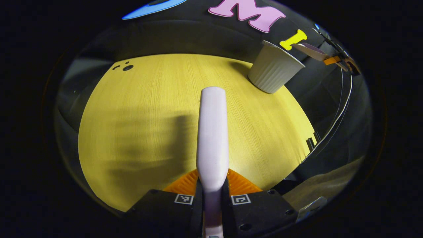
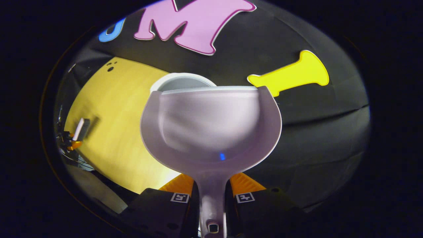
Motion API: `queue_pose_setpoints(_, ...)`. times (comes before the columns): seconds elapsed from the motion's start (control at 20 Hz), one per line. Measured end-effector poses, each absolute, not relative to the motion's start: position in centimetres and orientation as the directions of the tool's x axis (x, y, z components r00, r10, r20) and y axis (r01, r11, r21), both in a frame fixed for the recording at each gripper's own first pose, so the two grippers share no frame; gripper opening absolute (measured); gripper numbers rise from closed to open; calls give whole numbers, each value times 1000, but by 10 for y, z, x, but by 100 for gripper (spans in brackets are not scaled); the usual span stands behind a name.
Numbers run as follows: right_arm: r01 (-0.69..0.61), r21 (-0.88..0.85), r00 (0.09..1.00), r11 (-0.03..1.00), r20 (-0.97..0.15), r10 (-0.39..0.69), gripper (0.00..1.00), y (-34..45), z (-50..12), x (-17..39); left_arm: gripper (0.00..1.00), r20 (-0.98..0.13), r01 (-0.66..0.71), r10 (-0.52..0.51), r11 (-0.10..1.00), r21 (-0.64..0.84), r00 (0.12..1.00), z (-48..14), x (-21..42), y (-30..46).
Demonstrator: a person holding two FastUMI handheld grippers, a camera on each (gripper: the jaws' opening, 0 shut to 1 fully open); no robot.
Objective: Pick up the small broom and dustpan from the desktop, sweep the trash into the dustpan with the broom, and then empty the trash into the garbage bin.
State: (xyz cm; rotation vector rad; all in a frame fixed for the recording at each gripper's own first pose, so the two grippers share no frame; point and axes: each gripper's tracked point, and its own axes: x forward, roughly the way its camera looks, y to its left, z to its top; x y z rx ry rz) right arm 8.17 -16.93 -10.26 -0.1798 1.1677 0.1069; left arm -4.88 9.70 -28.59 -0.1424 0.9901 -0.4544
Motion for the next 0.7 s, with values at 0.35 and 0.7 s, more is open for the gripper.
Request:
queue_pose_setpoints(0.35, -222, 90, 417, 971, -891, 178, 39, -74, -105, -2, 27, -780, 303, -393, 913, -271, 487, -278, -49, 105)
queue_pose_setpoints(0.7, -241, 239, 327, 941, -893, 310, 36, 41, -182, -70, 26, -796, 313, -340, 929, -200, 501, -281, -46, 107)
